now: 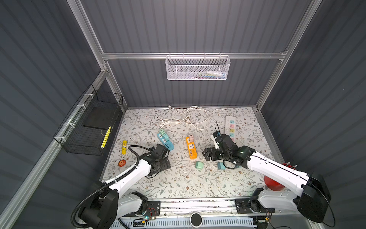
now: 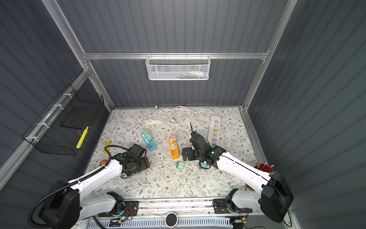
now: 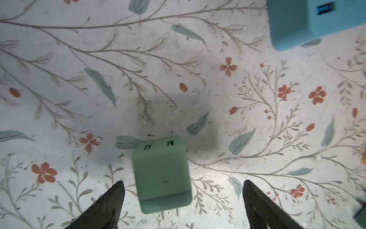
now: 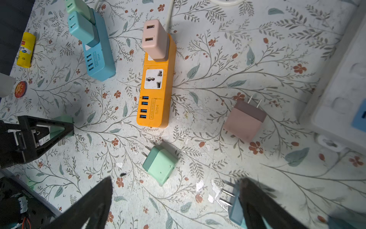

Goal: Insert the plug
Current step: 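Lower the left gripper onto the green adapter and grasp it, then lift the green adapter with the left gripper toward the right gripper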

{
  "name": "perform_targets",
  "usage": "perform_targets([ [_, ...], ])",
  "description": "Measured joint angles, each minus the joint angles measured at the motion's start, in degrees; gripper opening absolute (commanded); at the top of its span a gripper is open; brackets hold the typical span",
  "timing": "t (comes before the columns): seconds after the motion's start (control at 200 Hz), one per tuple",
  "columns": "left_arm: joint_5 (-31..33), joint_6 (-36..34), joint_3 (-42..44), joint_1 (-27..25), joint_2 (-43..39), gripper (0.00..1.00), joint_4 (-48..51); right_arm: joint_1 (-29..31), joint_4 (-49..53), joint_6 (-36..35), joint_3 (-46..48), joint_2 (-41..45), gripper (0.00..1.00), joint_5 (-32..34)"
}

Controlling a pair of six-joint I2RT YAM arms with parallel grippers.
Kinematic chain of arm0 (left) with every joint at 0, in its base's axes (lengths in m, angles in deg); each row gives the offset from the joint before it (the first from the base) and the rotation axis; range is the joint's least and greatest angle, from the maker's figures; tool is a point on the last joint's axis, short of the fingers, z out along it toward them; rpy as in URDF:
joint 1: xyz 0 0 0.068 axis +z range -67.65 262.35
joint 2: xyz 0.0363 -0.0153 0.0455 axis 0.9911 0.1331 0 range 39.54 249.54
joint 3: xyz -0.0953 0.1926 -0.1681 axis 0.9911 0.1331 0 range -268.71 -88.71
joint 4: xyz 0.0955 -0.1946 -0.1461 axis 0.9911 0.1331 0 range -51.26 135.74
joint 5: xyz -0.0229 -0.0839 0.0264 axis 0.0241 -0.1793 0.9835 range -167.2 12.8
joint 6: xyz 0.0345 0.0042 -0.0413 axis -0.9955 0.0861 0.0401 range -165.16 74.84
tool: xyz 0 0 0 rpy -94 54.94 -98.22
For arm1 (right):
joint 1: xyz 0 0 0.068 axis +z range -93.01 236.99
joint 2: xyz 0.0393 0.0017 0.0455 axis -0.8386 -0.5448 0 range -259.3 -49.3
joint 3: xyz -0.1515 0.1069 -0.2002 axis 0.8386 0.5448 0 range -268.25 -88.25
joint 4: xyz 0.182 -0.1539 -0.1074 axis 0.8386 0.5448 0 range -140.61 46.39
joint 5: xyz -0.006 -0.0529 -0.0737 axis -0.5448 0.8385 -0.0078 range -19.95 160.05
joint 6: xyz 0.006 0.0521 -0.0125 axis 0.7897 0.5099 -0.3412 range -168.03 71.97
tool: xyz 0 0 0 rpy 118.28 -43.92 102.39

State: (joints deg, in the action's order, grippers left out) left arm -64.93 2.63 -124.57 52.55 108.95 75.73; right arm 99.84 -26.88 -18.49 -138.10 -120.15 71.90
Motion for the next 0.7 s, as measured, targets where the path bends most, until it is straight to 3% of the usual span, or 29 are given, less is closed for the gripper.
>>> perform_targets([
  [0.19,1.22,1.33,0.00,0.00,4.63,0.82,1.53,0.00,-0.31,-0.20,0.00,0.00,0.98,-0.46],
  [0.515,1.88,0.92,-1.18,0.00,7.26,0.48,1.97,0.00,-0.59,-1.31,0.00,-0.90,0.97,-1.22],
  [0.7,3.65,-0.63,-1.77,0.00,7.72,0.37,4.02,0.00,-1.88,-1.53,0.00,-0.90,0.96,-1.29],
])
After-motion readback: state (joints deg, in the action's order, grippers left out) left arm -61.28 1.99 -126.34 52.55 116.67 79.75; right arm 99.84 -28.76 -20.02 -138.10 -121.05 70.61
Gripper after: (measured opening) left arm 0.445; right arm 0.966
